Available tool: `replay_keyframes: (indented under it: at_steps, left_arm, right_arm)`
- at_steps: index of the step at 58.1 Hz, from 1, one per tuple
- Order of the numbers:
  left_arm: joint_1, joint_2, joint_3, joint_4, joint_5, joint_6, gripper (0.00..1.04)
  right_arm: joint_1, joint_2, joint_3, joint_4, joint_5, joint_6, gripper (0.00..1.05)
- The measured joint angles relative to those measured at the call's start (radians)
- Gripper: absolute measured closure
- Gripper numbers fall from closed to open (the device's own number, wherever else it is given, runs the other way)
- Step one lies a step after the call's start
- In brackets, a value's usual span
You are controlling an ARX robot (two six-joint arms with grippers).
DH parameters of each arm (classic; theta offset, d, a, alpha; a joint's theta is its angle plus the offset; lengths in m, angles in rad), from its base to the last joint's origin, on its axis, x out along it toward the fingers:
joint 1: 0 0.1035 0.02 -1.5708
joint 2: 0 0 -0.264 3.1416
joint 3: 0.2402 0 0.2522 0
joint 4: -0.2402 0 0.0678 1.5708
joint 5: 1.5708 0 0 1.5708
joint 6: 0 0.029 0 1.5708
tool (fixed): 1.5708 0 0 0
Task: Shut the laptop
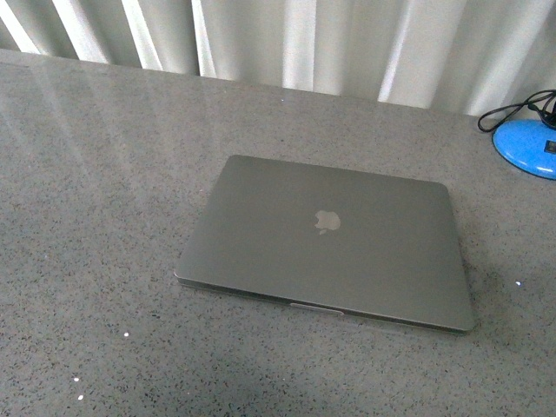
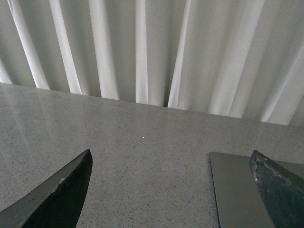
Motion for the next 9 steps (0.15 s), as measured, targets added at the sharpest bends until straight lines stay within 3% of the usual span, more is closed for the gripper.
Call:
replay_keyframes:
  at_steps: [9]
  left_arm:
    - [0.000,0.000,0.000,0.000,0.000,0.000,0.07]
  right_arm:
    - [0.000,0.000,0.000,0.000,0.000,0.000,0.10]
